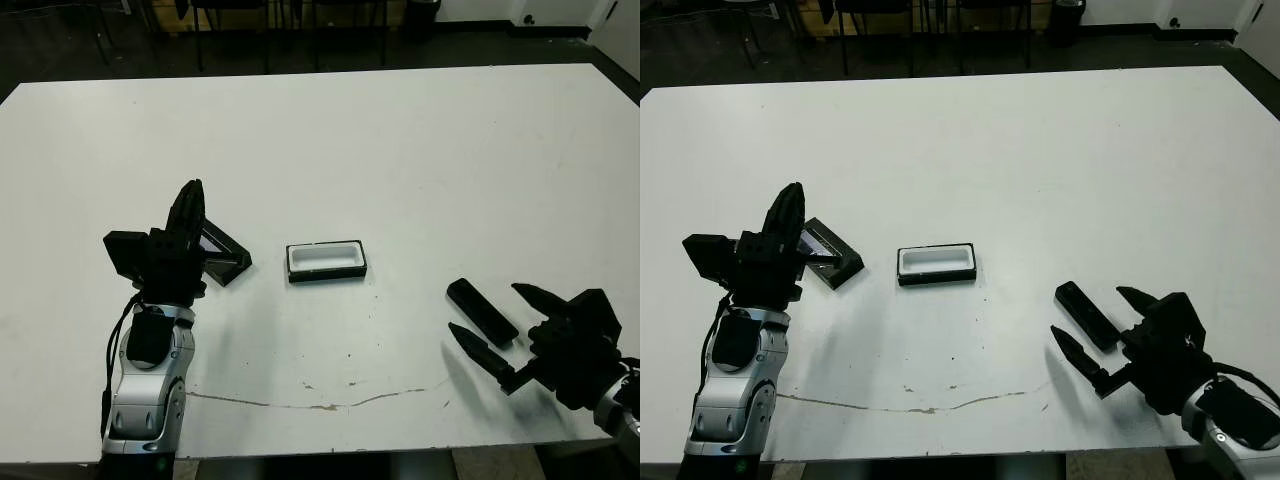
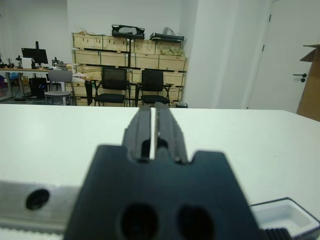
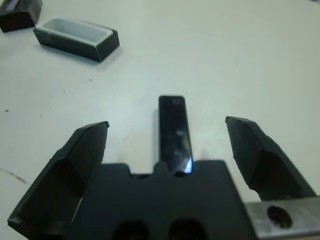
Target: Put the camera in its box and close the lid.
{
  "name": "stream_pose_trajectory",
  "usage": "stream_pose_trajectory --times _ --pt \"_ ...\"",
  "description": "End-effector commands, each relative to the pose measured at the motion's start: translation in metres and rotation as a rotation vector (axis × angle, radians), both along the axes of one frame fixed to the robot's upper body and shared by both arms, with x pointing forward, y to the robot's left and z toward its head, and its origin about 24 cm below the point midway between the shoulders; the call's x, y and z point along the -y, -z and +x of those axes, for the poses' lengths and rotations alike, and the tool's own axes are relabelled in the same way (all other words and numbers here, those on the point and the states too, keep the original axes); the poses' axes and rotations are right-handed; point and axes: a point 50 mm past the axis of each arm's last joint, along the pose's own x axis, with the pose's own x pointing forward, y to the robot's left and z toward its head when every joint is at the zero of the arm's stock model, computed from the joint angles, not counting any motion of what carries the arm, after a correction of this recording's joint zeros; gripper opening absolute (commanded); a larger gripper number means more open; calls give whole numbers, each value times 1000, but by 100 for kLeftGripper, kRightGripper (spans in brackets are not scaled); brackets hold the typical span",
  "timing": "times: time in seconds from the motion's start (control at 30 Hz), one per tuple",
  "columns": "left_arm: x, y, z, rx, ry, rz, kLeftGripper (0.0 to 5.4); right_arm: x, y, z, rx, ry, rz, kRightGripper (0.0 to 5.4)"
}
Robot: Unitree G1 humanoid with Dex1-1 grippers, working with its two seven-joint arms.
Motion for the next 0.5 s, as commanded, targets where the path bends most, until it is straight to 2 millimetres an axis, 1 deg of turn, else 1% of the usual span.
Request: stream_pose_trajectory --times 0.03,0.2,0.43,0.5 --pt "-4 7 -1 -34 -14 14 0 2 9 -4 -47 52 10 539" --pt "-5 8 -1 -37 -8 8 0 3 15 -4 -58 90 13 539" --pt "-4 8 -1 -35 -14 8 0 0 17 -7 -56 115 31 539" --pt "-4 8 -1 -37 -15 10 0 -1 17 -8 -51 115 37 525"
